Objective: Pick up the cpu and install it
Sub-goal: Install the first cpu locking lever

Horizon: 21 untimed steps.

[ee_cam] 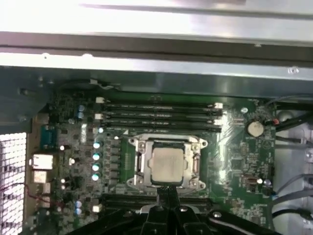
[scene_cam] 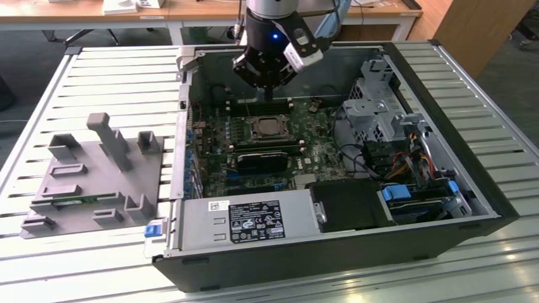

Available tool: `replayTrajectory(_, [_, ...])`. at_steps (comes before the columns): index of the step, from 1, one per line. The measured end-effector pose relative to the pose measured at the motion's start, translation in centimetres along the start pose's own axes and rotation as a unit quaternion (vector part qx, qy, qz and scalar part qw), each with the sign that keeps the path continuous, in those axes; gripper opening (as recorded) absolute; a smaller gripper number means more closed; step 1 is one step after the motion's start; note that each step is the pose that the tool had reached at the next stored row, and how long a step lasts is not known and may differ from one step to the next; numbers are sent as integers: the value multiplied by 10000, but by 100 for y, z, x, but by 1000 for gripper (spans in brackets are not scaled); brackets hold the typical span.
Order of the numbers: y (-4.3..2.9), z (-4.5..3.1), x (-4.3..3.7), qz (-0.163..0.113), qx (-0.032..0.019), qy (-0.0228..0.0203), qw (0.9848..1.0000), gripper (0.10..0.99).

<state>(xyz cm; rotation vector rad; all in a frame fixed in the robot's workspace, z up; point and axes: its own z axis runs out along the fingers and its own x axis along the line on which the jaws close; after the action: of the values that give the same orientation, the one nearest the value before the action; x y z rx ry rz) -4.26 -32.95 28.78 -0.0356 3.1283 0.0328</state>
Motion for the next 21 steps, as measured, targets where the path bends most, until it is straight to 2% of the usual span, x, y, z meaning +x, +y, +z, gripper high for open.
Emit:
replayTrajectory(2, [6, 9, 82, 1, 0, -5, 10000, 106])
replayTrajectory(5, [37, 41, 146, 1, -1, -6, 10000, 106])
replayTrajectory(11, [48, 99, 159, 0, -19, -5, 10000, 106])
replayTrajectory(16, [48, 113, 165, 1, -27, -6, 10000, 106])
replayTrajectory(21, [54, 118, 209, 1, -28, -6, 10000, 106])
